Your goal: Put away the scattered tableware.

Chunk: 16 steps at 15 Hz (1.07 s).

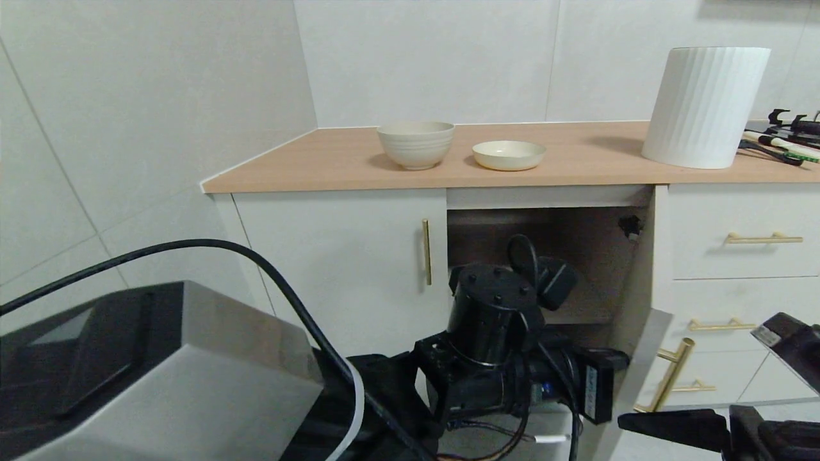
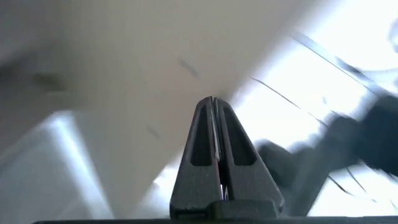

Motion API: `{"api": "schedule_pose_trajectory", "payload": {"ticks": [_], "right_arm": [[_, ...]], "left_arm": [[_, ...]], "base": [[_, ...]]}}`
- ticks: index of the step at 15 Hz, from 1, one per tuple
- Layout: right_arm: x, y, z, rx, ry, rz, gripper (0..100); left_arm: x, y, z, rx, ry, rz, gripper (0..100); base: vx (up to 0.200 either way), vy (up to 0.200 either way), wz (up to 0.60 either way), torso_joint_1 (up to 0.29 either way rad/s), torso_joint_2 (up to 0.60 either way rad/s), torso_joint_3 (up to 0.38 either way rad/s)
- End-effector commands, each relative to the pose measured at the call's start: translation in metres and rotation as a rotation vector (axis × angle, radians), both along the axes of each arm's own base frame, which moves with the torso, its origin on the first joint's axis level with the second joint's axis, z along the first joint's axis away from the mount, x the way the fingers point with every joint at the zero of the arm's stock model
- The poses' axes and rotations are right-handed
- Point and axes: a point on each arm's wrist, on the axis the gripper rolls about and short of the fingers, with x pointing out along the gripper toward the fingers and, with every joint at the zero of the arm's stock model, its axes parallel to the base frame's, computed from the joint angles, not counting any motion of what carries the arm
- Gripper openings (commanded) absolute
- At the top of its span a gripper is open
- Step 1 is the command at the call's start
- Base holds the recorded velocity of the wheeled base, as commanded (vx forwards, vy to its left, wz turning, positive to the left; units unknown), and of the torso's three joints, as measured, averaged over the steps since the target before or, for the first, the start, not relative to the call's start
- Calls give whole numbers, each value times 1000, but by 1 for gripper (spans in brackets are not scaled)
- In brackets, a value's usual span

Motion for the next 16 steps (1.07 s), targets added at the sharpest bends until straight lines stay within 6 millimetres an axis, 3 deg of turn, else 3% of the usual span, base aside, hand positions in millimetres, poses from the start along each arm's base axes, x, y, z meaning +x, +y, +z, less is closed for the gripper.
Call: {"api": "schedule_pose_trajectory", "payload": {"ticks": [1,3,7,8,9,10,11,13,16], "right_arm": [[-15,-10,8,63,-43,79,100],[-15,-10,8,66,-48,79,100],[-14,-9,7,59,-40,78,100],[-13,-8,7,55,-35,78,100],[-11,-6,5,48,-28,80,100],[-10,-6,5,44,-24,80,100],[-4,0,0,2,-30,93,100],[15,17,-2,-75,-52,32,100],[39,42,7,-142,-97,-152,100]], "left_arm": [[-19,1,10,-28,-16,-63,0],[-4,15,10,-23,-16,-2,0],[32,78,25,-27,-24,185,0],[36,103,31,-28,-26,245,0],[36,129,35,-22,-23,300,0],[36,137,36,-20,-21,319,0],[31,170,38,-11,-16,392,0],[17,204,46,-11,-20,467,0],[1,234,50,39,-45,526,0]], "base": [[0,0,0,0,0,0],[0,0,0,0,0,0],[0,0,0,0,0,0],[0,0,0,0,0,0],[0,0,0,0,0,0],[0,0,0,0,0,0],[0,0,0,0,0,0],[0,0,0,0,0,0],[0,0,0,0,0,0]]}}
